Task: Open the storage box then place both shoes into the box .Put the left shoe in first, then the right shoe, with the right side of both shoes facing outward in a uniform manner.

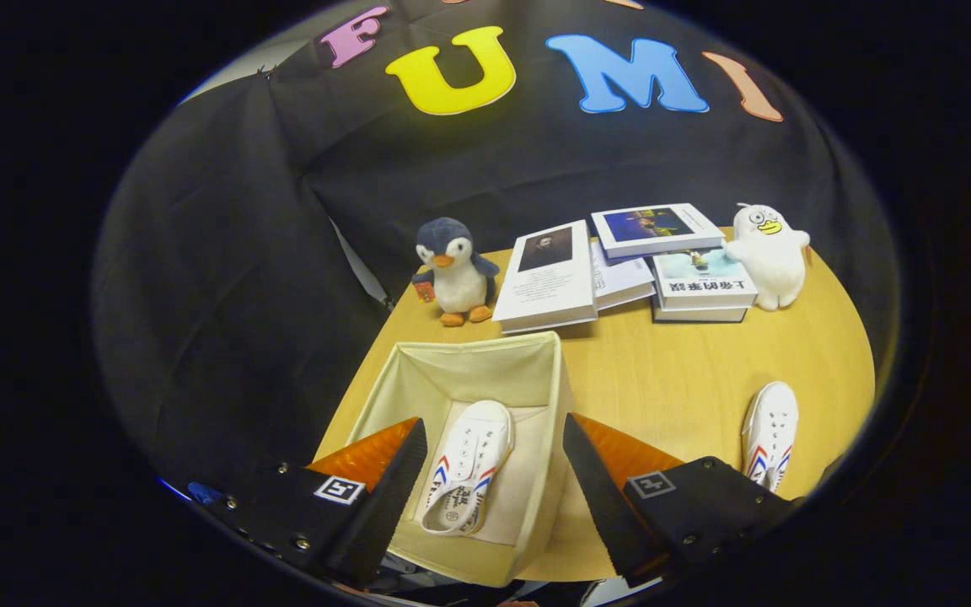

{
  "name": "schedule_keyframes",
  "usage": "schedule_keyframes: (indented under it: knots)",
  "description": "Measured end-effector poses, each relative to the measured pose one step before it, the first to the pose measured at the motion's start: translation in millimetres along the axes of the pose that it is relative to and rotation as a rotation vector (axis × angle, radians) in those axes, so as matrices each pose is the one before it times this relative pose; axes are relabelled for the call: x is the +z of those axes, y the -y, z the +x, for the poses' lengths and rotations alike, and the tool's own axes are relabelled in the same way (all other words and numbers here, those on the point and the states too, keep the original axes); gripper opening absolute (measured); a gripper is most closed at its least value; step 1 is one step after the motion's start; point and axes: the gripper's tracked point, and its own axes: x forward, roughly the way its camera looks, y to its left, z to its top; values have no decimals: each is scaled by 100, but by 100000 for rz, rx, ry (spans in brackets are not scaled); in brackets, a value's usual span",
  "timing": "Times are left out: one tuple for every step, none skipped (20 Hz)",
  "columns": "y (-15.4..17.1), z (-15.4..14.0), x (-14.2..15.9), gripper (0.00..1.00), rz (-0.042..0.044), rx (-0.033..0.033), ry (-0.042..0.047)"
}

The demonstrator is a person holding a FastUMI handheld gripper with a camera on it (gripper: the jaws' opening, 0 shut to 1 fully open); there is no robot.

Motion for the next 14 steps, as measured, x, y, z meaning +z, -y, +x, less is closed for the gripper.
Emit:
schedule_keyframes:
  knots:
    - [1085, -494, 289, 98, -495, -1282, 820]
    - [1247, -415, 149, 98, -328, -1512, 512]
    - [1231, -367, 80, 98, -401, -1292, 288]
    - [1352, -312, -108, 98, -226, -1678, 89]
    - [1258, -253, -30, 98, -7, -1572, 14]
    - [1256, -259, -32, 98, 636, -1147, 81]
    - [1054, -294, -64, 98, 1147, -501, 3]
    - [1120, -177, -88, 98, 1266, -543, -37]
    - [1154, -169, -11, 98, 1051, -837, -95]
    - [1280, -184, -32, 98, 948, -1013, 89]
    - [1131, -158, 28, 98, 795, -848, 257]
    - [1093, -167, 7, 98, 639, -750, 209]
    - [1157, -215, -14, 98, 747, -944, 138]
    - [1106, -193, -3, 98, 1047, -595, 275]
